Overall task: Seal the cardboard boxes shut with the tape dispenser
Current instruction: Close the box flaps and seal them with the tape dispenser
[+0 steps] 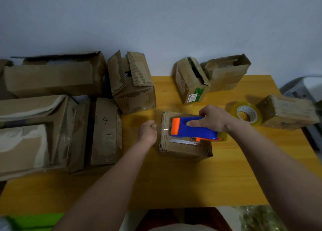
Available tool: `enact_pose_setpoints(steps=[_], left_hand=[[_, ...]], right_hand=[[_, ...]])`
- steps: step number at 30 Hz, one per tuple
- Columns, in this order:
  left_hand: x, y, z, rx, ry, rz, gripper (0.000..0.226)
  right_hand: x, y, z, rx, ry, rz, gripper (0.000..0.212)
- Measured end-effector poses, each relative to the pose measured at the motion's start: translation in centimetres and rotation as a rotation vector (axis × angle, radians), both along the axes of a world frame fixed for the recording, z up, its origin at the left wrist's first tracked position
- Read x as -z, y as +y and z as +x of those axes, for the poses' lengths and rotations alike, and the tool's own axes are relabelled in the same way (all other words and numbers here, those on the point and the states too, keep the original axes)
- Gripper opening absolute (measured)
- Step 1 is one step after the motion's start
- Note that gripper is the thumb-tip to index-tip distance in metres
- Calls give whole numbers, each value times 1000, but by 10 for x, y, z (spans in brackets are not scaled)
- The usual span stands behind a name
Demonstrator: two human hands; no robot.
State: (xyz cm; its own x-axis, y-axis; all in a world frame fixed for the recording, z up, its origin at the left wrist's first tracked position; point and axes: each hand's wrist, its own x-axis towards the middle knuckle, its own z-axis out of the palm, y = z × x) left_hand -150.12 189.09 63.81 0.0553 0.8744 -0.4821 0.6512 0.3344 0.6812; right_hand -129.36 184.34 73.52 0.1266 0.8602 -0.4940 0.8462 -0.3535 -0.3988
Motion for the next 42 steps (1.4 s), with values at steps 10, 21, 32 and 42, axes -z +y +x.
enact_pose_setpoints(steps=[10,21,32,42], left_hand=[[22,-19,5,-83,140,-152,54],[18,-66,3,270,-174,-107,69],[17,-45,4,784,527,369,134],[5,-52,7,776,583,273,124]], right_hand=[[2,2,2,0,0,-16,50],[2,3,6,-23,24,-48,49],[6,-5,12,27,-16,53,64],[-1,-35,47,92,31,52,54]])
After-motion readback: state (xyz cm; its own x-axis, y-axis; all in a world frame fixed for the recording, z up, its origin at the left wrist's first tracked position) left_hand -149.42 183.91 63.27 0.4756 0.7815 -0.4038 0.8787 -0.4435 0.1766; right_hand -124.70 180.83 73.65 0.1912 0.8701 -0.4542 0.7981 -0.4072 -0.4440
